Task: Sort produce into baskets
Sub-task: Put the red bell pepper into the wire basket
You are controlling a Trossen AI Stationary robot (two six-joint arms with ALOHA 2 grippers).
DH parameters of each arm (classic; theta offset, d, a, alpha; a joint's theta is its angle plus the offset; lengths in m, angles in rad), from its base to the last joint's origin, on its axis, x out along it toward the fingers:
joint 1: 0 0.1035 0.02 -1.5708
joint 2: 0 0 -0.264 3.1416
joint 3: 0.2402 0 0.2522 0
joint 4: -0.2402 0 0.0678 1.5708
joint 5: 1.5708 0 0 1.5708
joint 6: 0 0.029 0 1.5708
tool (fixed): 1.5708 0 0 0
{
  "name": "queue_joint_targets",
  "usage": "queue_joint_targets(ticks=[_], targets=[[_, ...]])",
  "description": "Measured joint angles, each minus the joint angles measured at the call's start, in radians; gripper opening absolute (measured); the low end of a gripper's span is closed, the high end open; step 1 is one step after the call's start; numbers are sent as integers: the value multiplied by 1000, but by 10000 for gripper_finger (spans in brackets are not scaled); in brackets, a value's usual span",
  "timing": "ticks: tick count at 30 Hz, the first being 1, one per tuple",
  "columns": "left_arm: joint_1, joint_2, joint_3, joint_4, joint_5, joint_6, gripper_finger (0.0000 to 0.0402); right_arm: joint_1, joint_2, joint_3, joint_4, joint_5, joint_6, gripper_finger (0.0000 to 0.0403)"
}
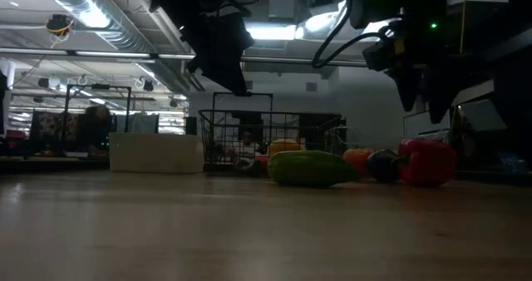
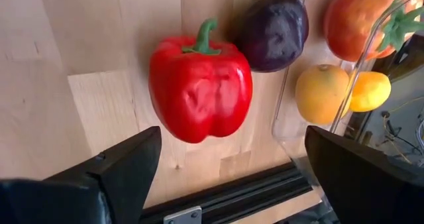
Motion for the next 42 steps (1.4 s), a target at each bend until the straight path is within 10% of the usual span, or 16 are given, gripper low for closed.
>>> queue_joint_targets(ticks=[22,42], targets=[[0,0,0,-1,0,0,125,-120,-47,-12,9,-337,-94,398],[0,0,0,-1,0,0,125,-203,-48,-114,147,-274,-164,395]])
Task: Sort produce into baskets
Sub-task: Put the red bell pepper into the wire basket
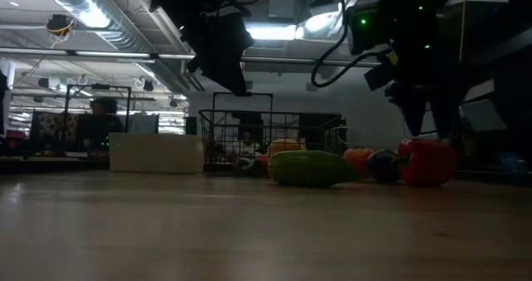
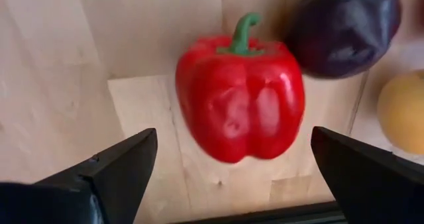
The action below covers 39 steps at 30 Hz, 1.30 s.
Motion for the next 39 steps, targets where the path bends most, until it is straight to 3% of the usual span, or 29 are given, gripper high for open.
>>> queue_joint_targets(ticks=[5,28,39], targets=[[0,0,0,0,0,0,125,0,0,-10,38,40,-20,395],[0,0,0,0,0,0,125,0,1,-205,289,24,-20,393],[0,0,0,0,0,0,125,0,1,-206,285,48,-17,339]])
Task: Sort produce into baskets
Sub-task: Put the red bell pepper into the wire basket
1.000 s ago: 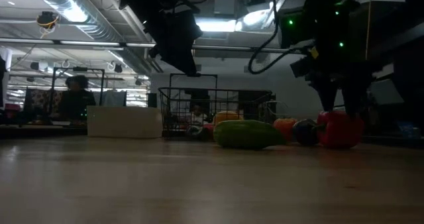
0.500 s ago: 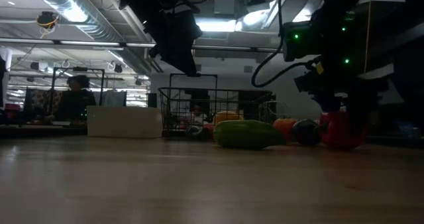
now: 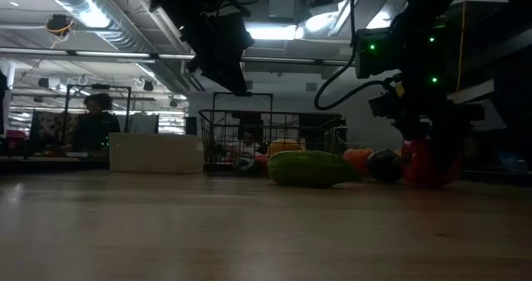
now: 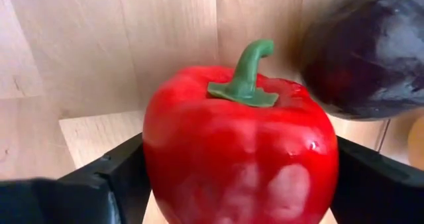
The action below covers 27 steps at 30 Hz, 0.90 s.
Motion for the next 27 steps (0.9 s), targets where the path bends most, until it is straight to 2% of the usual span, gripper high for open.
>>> queue_joint_targets(ticks=[7,21,27], targets=[[0,0,0,0,0,0,125,0,0,83,-78,-1,0,348],[0,0,0,1,0,-1,125,0,0,392,-154,27,-14,350],[0,0,0,1,0,-31,125,0,0,471,-46,139,-86,350]])
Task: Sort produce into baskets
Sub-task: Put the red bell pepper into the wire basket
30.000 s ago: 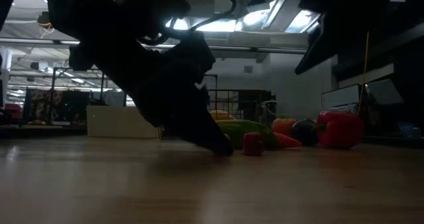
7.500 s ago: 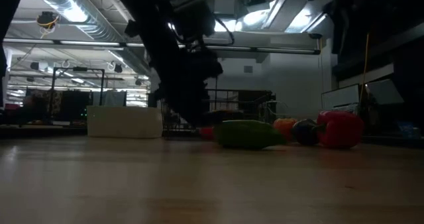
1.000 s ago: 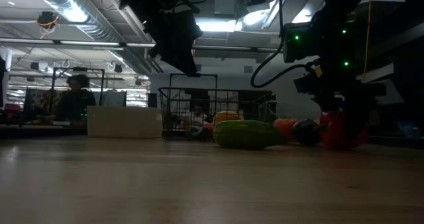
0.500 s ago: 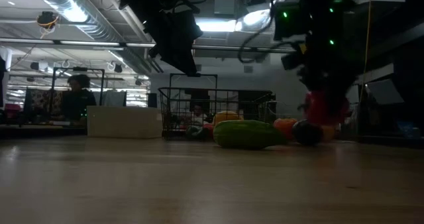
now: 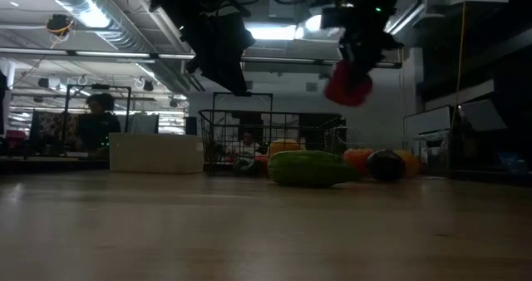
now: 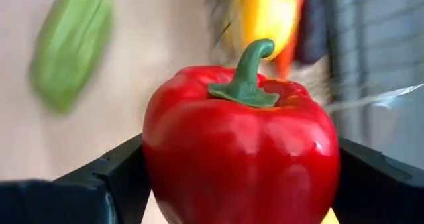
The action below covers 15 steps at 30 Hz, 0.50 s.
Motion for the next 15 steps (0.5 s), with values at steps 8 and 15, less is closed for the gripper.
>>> queue_joint_targets(ticks=[8,15], targets=[[0,0,0,0,0,-1,125,-29,25,2,286,60,-156,351],[0,0,0,0,0,-1,125,-111,104,2,399,53,-169,351]])
